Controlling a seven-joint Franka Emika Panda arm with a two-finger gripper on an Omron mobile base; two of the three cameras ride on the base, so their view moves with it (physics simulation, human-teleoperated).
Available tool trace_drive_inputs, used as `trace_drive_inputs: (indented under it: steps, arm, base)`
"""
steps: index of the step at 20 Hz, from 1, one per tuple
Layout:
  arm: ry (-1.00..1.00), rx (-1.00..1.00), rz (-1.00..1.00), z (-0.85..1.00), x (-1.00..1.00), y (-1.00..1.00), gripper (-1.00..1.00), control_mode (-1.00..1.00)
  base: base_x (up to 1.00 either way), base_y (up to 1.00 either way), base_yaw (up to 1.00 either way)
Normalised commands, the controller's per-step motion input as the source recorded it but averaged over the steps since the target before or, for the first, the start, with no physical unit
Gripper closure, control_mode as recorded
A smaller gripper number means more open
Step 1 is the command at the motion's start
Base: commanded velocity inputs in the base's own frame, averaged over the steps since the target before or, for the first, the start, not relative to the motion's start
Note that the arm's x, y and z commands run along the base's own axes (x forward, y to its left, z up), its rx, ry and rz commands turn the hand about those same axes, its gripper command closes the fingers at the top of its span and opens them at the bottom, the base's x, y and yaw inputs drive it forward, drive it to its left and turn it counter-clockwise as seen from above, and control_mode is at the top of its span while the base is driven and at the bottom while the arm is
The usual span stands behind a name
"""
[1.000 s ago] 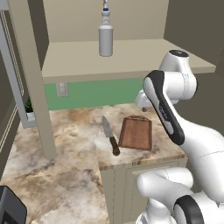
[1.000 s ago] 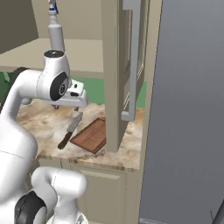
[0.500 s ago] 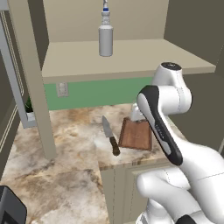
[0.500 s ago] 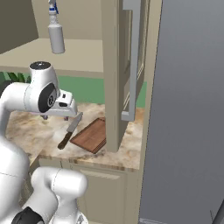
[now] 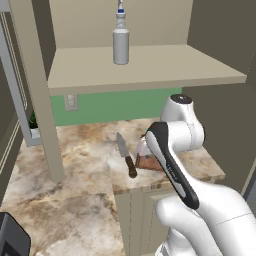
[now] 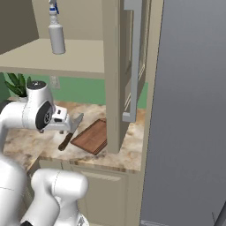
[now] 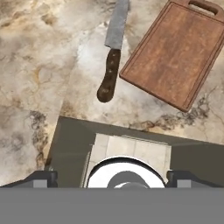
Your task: Move the cutting board and knife to the sink. Then move spray from the cabinet to the counter.
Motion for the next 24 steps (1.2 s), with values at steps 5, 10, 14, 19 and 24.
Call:
trace_drive_inputs:
  steps: [5, 10, 14, 19, 24]
  arm:
    - [0.0, 0.0, 0.0, -0.62, 0.05, 0.39, -1.0, -1.0]
    - [0.02, 0.0, 0.0, -0.48, 0.29, 0.2, -1.0, -1.0]
    - [0.09, 0.0, 0.01, -0.28, 0.47, 0.0, -1.0, -1.0]
    - [0.06, 0.0, 0.0, -0.33, 0.42, 0.08, -1.0, -1.0]
    - [0.01, 0.0, 0.0, -0.28, 0.15, 0.2, -1.0, -1.0]
  base:
    - [0.0, 0.0, 0.0]
    - [0.0, 0.0, 0.0]
    - [0.0, 0.0, 0.0]
    - [0.0, 0.0, 0.0]
    - [0.0, 0.0, 0.0]
